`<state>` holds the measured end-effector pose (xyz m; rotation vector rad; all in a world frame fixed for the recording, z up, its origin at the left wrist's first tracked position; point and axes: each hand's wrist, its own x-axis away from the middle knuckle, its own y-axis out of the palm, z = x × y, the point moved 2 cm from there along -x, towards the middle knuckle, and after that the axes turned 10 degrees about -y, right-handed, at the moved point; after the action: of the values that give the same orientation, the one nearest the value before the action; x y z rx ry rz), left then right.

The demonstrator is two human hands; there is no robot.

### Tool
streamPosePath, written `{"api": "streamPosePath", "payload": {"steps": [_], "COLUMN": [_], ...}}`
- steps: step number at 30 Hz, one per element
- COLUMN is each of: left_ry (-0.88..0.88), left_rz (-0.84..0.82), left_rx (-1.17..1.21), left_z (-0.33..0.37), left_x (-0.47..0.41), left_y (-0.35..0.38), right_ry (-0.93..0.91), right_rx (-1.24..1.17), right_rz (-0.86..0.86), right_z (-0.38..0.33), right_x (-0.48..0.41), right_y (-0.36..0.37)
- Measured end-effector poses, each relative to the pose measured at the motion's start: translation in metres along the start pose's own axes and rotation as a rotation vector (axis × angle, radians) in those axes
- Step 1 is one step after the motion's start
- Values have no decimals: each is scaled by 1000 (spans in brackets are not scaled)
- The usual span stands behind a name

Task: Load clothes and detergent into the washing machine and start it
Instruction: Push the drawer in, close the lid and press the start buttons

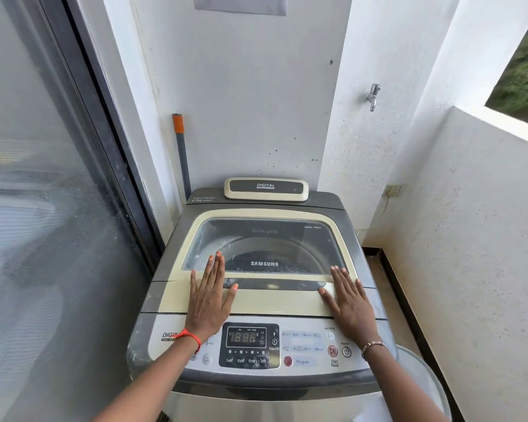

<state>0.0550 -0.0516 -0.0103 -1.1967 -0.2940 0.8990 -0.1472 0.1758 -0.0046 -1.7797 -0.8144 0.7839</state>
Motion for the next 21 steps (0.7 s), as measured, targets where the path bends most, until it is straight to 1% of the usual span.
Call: {"api": "streamPosePath", "payload": {"steps": [11, 21], "left_ry": [-50, -58], "left_rz": [36, 21], "left_rx": [-49, -52], "left_z": [0, 1], "left_x": [5, 6], "left_y": [4, 5], "right_ry": [0, -9], "right_rx": [5, 2], "right_rz": [-9, 17], "right_z": [3, 4], "right_x": [-1, -1], "right_y": [4, 3]}}
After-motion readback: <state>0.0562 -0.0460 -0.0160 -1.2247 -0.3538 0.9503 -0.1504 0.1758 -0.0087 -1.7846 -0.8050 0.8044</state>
